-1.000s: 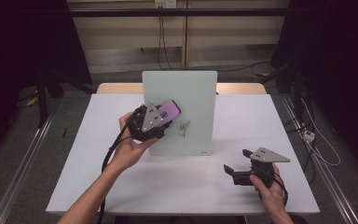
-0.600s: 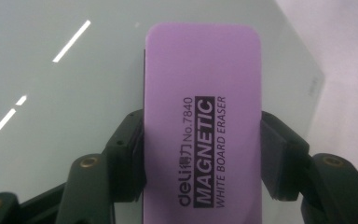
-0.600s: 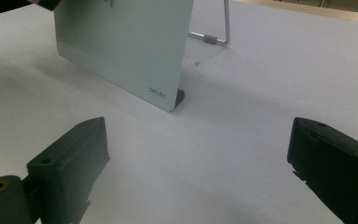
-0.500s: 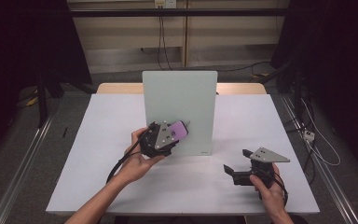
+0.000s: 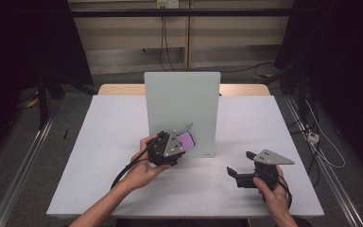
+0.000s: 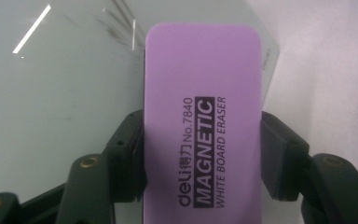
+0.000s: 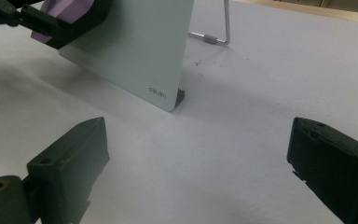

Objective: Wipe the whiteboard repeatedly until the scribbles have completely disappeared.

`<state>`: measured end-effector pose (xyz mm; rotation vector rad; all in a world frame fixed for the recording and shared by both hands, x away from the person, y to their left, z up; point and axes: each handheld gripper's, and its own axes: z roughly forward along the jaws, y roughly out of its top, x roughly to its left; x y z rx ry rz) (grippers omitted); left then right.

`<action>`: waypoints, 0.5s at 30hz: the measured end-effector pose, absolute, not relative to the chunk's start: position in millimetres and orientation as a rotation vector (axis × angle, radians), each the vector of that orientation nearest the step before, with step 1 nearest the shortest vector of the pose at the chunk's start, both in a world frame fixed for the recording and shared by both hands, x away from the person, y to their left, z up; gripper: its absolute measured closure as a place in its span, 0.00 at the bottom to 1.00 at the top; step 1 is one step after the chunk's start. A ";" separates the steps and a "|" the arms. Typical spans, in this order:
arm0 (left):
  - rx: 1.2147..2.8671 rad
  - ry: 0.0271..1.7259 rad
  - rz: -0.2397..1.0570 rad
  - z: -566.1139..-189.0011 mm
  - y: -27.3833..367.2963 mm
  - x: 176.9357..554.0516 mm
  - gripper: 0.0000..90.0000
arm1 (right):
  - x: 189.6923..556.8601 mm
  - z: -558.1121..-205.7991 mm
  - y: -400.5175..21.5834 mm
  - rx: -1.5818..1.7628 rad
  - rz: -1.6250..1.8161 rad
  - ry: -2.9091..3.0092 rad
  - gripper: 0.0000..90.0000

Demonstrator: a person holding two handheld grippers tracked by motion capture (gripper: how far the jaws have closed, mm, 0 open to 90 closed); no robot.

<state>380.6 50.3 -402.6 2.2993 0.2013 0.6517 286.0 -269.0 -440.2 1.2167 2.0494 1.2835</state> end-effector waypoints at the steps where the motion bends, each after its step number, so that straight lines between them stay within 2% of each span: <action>1: 2.288 0.212 0.646 -398.8 51.3 382.5 0.46 | 286.0 -440.1 -269.0 1.217 1.284 2.049 0.05; 15: 2.136 0.321 0.706 -345.2 59.9 404.7 0.46 | 286.2 -440.3 -269.3 1.220 1.284 2.051 0.05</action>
